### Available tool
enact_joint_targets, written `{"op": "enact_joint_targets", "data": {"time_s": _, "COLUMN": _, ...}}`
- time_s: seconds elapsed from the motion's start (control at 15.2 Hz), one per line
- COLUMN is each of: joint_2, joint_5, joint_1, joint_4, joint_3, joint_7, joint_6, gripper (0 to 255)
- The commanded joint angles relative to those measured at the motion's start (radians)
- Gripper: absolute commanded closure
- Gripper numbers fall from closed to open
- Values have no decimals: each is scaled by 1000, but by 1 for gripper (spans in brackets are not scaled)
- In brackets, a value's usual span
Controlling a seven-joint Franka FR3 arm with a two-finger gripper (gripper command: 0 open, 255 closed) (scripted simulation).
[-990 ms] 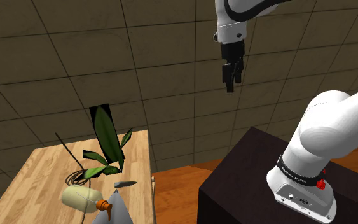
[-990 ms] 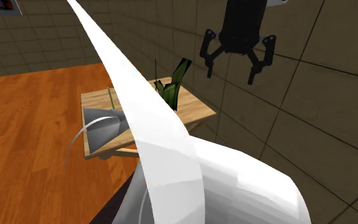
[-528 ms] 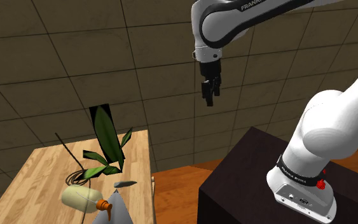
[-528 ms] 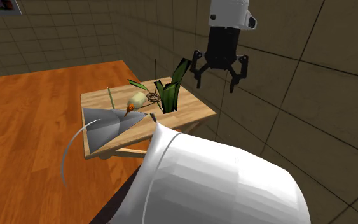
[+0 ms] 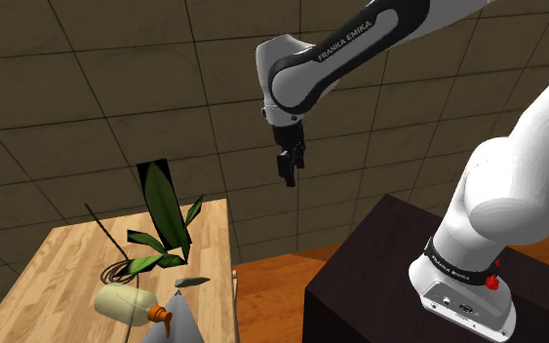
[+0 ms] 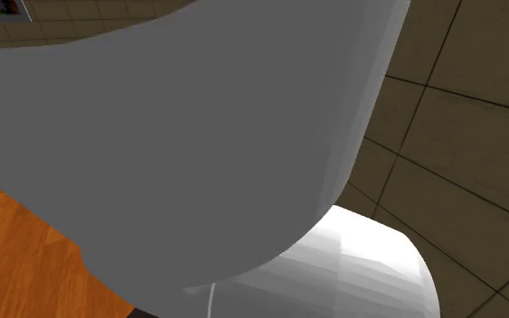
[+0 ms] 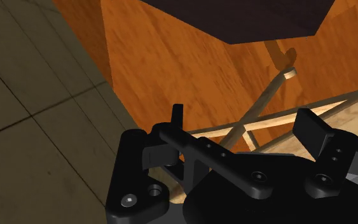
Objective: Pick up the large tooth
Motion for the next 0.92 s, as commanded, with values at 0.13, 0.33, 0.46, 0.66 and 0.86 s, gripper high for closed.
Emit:
{"op": "enact_joint_targets", "data": {"time_s": 0.13, "joint_2": 136, "joint_5": -7, "joint_1": 28, "joint_4": 60, "joint_3": 34, "joint_7": 3, "joint_6": 89, "gripper": 0}}
{"op": "enact_joint_targets", "data": {"time_s": 0.33, "joint_2": 240, "joint_5": -22, "joint_1": 49, "joint_4": 116, "joint_3": 56, "joint_7": 10, "joint_6": 145, "gripper": 0}}
{"op": "enact_joint_targets", "data": {"time_s": 0.46, "joint_2": 309, "joint_5": -37, "joint_1": 64, "joint_4": 157, "joint_3": 70, "joint_7": 16, "joint_6": 178, "gripper": 0}}
{"op": "enact_joint_targets", "data": {"time_s": 0.66, "joint_2": 412, "joint_5": -63, "joint_1": 88, "joint_4": 227, "joint_3": 86, "joint_7": 27, "joint_6": 218, "gripper": 0}}
{"op": "enact_joint_targets", "data": {"time_s": 0.86, "joint_2": 515, "joint_5": -94, "joint_1": 117, "joint_4": 305, "joint_3": 98, "joint_7": 39, "joint_6": 249, "gripper": 0}}
